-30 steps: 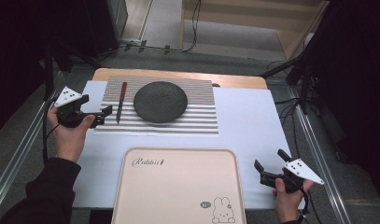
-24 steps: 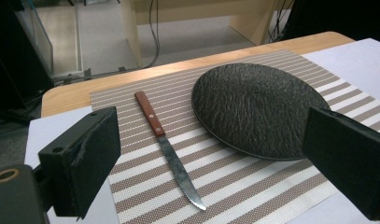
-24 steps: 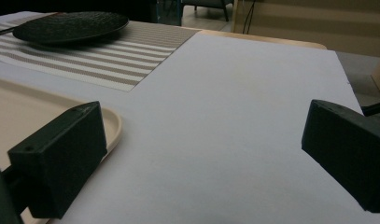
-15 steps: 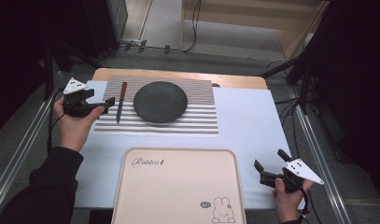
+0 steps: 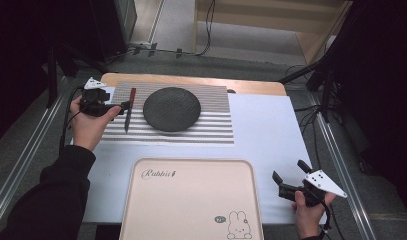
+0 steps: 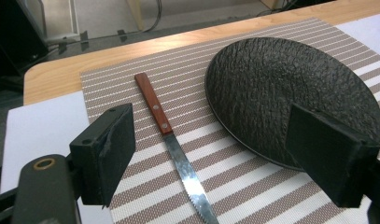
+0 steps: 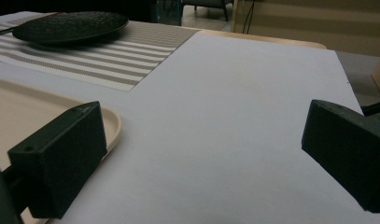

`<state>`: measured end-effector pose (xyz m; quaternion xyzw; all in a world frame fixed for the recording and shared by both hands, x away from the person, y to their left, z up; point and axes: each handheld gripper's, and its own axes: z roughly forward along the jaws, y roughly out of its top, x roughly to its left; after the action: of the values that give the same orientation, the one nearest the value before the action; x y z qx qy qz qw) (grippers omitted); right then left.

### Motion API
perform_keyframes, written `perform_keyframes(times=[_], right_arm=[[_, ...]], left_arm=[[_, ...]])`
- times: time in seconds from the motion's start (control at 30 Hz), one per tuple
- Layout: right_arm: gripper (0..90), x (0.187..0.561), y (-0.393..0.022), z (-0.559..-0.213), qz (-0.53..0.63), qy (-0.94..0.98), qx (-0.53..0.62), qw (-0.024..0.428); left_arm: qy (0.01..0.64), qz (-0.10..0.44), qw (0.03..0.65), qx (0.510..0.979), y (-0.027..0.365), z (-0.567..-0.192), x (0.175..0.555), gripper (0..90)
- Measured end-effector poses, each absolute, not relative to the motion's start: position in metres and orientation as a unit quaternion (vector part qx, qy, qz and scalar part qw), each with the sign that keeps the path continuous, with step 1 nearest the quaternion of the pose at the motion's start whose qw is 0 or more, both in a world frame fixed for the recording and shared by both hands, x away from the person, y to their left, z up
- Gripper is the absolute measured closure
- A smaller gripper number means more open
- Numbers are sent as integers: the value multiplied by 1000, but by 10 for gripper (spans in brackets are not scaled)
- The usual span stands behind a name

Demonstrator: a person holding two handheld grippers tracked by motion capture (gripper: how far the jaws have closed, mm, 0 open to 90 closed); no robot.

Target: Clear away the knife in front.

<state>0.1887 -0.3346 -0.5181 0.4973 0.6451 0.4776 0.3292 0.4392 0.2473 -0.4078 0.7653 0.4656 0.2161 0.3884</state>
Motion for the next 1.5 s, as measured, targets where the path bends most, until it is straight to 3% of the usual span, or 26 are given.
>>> perform_keyframes(times=[0.43,0.67,1.13,1.5], right_arm=[[0,189,-335,-518,475,644,501,330],[0,189,-335,-518,475,643,502,330],[0,190,-335,-519,475,643,504,329],[0,190,-335,-519,474,642,505,329]], left_arm=[[486,198,347,777,243,-417,473,168],[495,189,326,783,239,-424,491,212],[539,162,284,776,235,-446,519,431],[547,149,259,782,230,-458,532,530]])
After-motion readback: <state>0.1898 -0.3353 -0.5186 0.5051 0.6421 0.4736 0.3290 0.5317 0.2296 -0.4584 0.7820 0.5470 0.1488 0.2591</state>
